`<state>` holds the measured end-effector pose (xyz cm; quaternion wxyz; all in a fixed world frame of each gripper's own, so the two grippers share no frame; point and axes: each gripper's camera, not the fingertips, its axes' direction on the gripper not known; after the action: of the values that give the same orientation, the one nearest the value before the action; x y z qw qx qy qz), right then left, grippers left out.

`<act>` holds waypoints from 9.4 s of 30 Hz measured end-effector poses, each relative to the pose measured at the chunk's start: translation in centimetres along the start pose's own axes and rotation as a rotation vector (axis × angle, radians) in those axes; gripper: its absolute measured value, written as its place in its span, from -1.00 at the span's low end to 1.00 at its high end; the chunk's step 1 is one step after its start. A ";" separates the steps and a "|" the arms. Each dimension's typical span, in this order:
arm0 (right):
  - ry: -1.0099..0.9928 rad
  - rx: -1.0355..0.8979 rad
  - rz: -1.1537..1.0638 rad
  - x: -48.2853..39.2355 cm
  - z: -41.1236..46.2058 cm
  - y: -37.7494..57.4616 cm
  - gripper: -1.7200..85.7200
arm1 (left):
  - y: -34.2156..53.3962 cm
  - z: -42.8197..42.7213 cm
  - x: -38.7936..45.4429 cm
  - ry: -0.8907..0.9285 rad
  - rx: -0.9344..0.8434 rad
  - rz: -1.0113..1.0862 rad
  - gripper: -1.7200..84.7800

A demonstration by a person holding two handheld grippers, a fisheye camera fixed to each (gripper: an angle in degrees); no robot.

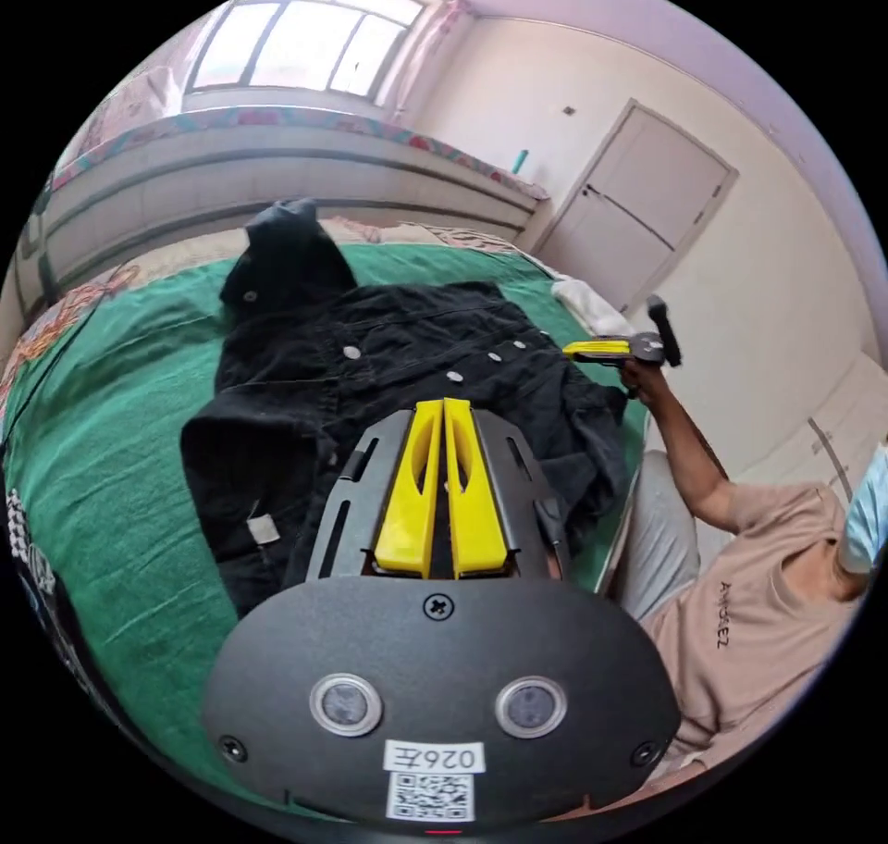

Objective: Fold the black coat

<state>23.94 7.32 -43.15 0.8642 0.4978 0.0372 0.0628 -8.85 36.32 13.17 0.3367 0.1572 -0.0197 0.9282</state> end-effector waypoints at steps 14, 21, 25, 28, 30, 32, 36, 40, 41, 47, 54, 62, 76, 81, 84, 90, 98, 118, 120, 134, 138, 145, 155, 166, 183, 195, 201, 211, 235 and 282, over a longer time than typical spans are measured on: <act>0.281 0.739 0.435 0.6 -29.0 4.0 -0.98 | 9.1 -23.5 18.4 -0.304 0.697 0.230 -0.98; -0.144 0.831 0.294 -2.5 -35.6 5.0 -0.98 | 12.5 -25.2 26.0 -0.031 0.659 0.349 -0.98; -0.165 0.649 0.383 -1.7 -29.4 -1.0 -0.95 | 11.5 -19.3 29.4 -0.336 0.488 0.359 -0.95; -0.128 0.484 0.443 0.5 -22.7 -5.9 -0.82 | 9.3 -15.4 32.1 -0.322 0.340 0.431 -0.80; -0.156 0.392 0.456 2.0 -18.2 -8.5 -0.78 | 8.3 -12.4 34.6 -0.369 0.273 0.490 -0.72; -0.183 0.321 0.464 3.3 -14.3 -10.7 -0.76 | 7.8 -9.8 35.6 -0.392 0.206 0.523 -0.66; -0.138 0.263 0.474 7.0 -10.6 -14.9 -0.75 | 7.4 -4.1 35.4 -0.422 0.014 0.535 -0.64; -0.178 0.198 0.428 11.8 -7.8 -18.6 -0.88 | 6.8 -1.1 34.8 -0.402 -0.087 0.496 -0.64; -0.178 0.204 0.427 12.5 -7.7 -18.9 -0.90 | 6.7 0.0 34.8 -0.419 -0.140 0.491 -0.65; -0.171 0.449 0.658 23.5 -13.6 -13.9 -0.93 | 6.7 2.8 35.5 -0.567 -0.229 0.513 -0.84; -0.163 0.447 0.701 32.3 -15.8 -14.5 -0.80 | 6.6 4.2 35.3 -0.588 -0.240 0.519 -0.85; -0.162 0.184 0.438 36.0 -12.5 -27.8 -0.94 | 6.7 4.5 32.6 -0.591 -0.230 0.496 -0.97; -0.245 0.590 0.955 58.1 -23.8 -5.9 -0.91 | 8.3 0.6 15.1 -0.028 -0.060 0.024 -0.97; -0.128 0.473 0.701 54.5 -26.2 -14.3 -0.83 | 9.1 1.2 12.9 -0.058 -0.075 0.042 -0.97; -0.077 0.372 0.590 52.5 -26.6 -20.3 -0.71 | 9.7 1.4 11.5 -0.059 -0.075 0.047 -0.97; -0.103 0.185 0.413 50.2 -24.6 -26.6 -0.97 | 11.2 1.5 7.3 0.009 -0.046 0.017 -0.97; -0.330 1.073 0.342 48.9 -51.6 -1.6 -1.00 | 12.8 -1.1 2.3 0.377 0.087 0.060 -0.97; -0.453 0.389 0.515 43.5 -14.1 -17.3 -0.89 | 15.8 3.9 -9.7 0.418 -0.038 -0.300 -0.98; -0.479 0.349 0.486 39.5 -10.7 -15.9 -0.89 | 15.9 3.4 -8.7 0.365 -0.069 -0.249 -0.98; -0.547 0.164 -0.075 -5.7 -6.1 0.2 -0.90 | 17.7 2.8 -2.2 0.282 -0.234 0.035 -0.98; -0.388 0.092 -0.204 -18.5 -4.2 5.9 -0.95 | 18.5 3.2 -1.1 0.287 -0.297 0.076 -0.98; -0.466 0.158 -0.210 -28.6 -9.1 16.5 -0.90 | 19.9 0.2 -0.5 0.312 -0.199 0.115 -0.98; -0.106 0.149 -0.485 -46.9 -14.7 28.4 -0.98 | 20.9 1.0 0.8 0.274 -0.321 0.139 -0.98; -0.098 0.257 -0.376 -48.7 -26.1 39.1 -0.88 | 23.5 -9.5 -2.3 0.289 0.274 -0.008 -0.97; -0.198 0.222 -0.325 -44.1 -37.2 43.9 -0.98 | 22.2 -9.7 -0.2 0.302 0.174 0.061 -0.98; -0.343 0.221 -0.217 -46.9 -36.0 35.6 -0.98 | 19.5 -5.0 -5.2 -0.158 -0.097 -0.380 -0.98; -0.424 0.253 -0.198 -43.7 -40.0 36.6 -0.98 | 21.2 -8.8 -0.4 -0.115 0.180 -0.246 -0.98; -0.271 0.280 -0.226 -47.5 -38.7 35.5 -0.98 | 19.3 -2.9 -1.9 -0.279 -0.105 -0.319 -0.98; -0.303 0.424 0.034 -0.9 -41.8 26.3 -0.90 | 6.1 -7.4 -5.6 -0.164 0.284 -0.105 -0.73; -0.943 0.150 0.382 19.7 -16.1 46.0 -0.80 | 5.7 5.4 -6.8 0.313 0.360 -0.452 -0.77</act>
<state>38.08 46.79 -11.43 0.7221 0.5305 -0.4437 -0.0145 -6.04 26.91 16.67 0.4998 0.0702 0.2320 0.8315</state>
